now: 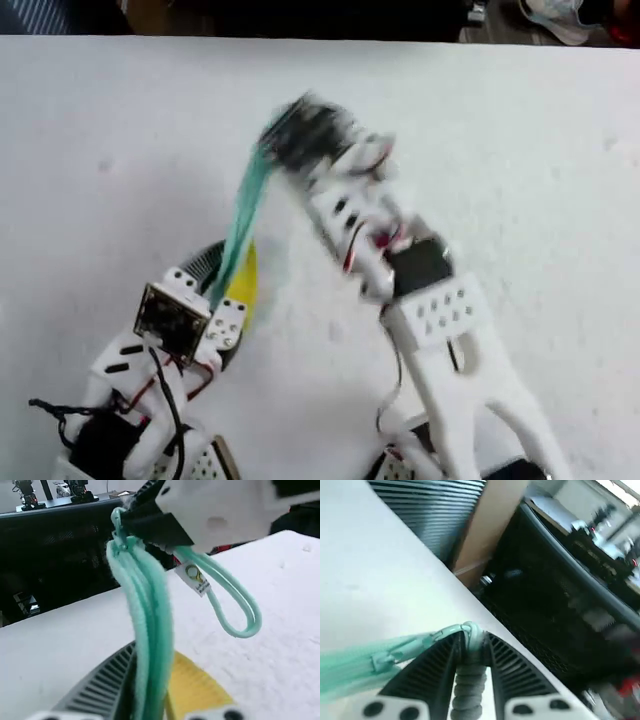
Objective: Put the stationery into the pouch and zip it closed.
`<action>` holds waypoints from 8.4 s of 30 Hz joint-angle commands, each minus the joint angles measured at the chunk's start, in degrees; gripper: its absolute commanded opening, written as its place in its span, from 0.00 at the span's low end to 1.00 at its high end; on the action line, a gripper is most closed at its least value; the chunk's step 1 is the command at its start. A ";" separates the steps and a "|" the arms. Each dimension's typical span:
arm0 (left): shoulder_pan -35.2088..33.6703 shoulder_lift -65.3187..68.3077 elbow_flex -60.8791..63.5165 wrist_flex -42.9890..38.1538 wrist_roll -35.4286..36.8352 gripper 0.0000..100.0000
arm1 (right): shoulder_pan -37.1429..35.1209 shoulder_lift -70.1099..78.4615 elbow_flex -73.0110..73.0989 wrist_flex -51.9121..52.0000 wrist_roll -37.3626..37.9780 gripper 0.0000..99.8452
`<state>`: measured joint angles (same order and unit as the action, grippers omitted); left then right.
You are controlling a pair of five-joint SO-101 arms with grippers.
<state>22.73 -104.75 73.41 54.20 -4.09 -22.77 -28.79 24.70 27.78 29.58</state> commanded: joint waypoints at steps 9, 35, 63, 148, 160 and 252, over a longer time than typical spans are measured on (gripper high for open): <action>2.07 0.22 -2.20 -0.62 -0.35 0.06 | 0.84 -6.29 1.76 9.98 0.79 0.02; 2.59 0.22 -2.29 2.64 -3.87 0.02 | 6.02 8.31 -1.76 -6.37 0.44 0.02; 2.15 0.22 -2.11 2.64 -3.87 0.02 | -2.42 -7.16 -22.24 37.32 -19.43 0.11; -28.35 0.22 1.05 -4.04 19.69 0.28 | 5.14 40.75 -32.35 47.43 -35.25 0.02; -28.18 0.22 2.90 -5.54 19.78 0.28 | 8.31 39.96 -10.46 23.87 -33.32 0.02; -34.51 0.13 -32.79 21.27 -10.90 0.28 | 14.81 -48.48 -20.75 67.03 -30.15 0.28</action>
<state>-11.21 -105.01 42.73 74.95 -14.81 -8.18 -71.16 -1.14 96.88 -1.19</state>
